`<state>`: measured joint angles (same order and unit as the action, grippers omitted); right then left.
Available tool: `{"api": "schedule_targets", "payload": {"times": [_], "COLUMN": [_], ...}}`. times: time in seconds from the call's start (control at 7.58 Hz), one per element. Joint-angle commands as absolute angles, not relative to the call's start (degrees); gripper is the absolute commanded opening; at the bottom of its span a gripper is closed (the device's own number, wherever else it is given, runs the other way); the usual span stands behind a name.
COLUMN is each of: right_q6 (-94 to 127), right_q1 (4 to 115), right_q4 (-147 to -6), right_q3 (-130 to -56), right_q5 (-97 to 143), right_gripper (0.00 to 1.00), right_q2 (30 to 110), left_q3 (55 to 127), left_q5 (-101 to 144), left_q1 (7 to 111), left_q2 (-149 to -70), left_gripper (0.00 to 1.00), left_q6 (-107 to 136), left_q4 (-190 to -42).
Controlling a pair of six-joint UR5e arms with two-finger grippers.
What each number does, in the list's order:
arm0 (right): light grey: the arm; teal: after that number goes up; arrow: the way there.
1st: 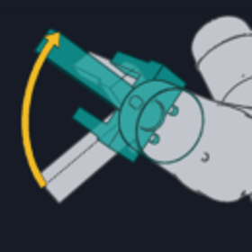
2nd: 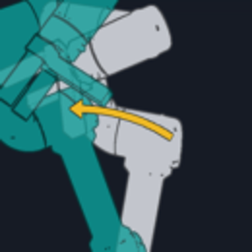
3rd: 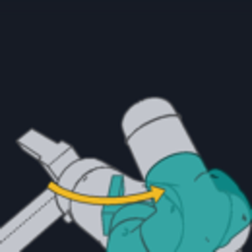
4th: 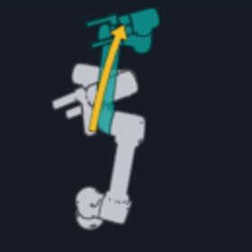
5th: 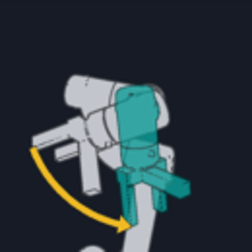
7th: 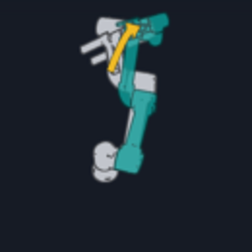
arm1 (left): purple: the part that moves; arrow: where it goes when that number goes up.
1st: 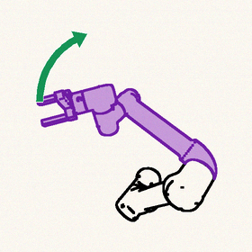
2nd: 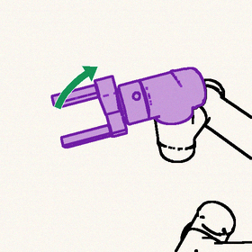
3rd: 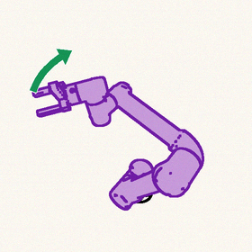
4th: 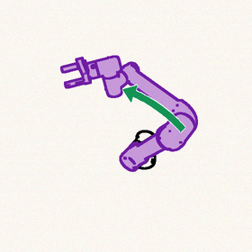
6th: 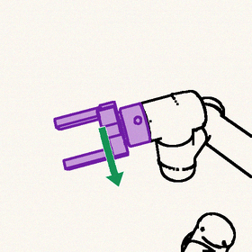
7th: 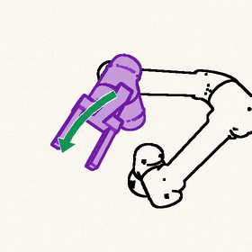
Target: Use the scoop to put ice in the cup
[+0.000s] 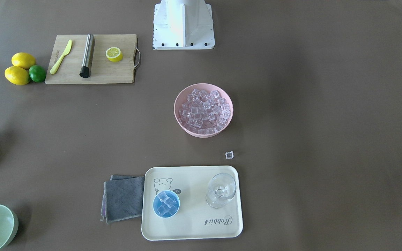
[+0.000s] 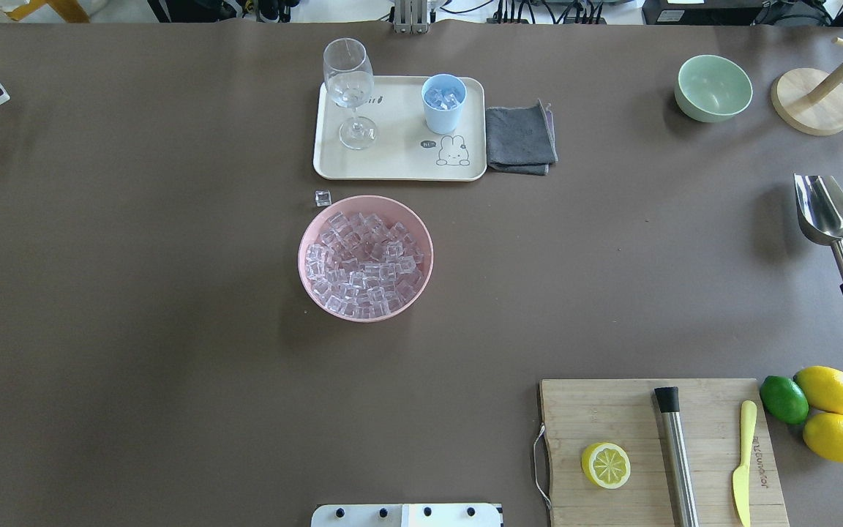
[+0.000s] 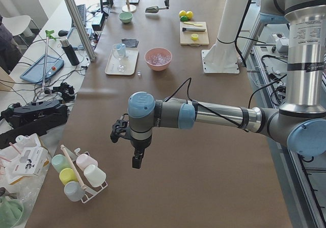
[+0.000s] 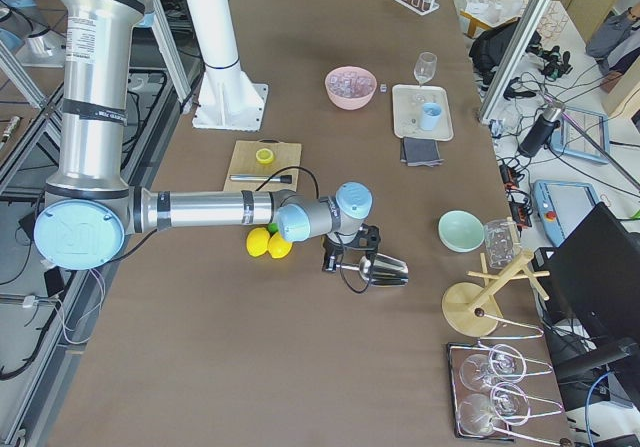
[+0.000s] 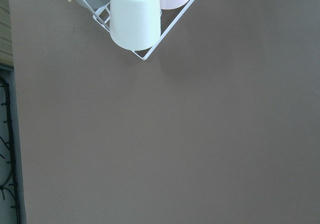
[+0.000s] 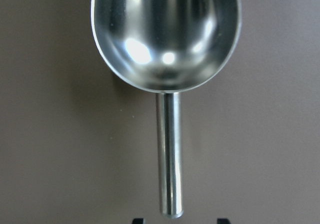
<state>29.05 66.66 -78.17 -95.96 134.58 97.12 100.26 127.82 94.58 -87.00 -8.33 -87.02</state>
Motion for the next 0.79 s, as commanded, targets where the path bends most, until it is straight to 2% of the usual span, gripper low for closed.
{"api": "schedule_targets", "payload": {"times": [0.0,0.26,0.66], "right_q6": [26.65,5.46,-0.32], "right_q1": [75.19,87.48,91.75], "right_q4": [-83.89,-106.76,-108.72], "right_q3": [-100.42,-102.74,-102.66], "right_q5": [134.39,132.9,130.96], "right_gripper": [1.0,1.0,1.0], "right_q2": [97.39,91.01,92.1], "left_q3": [100.37,100.37,100.37], "left_q5": [127.88,127.88,128.06], "left_q1": [94.57,94.57,94.48], "left_q2": [-87.01,-87.1,-87.01], "left_gripper": [0.99,0.99,0.99], "left_q6": [-8.09,-8.09,-8.09], "left_q4": [-87.01,-87.1,-87.19]}}
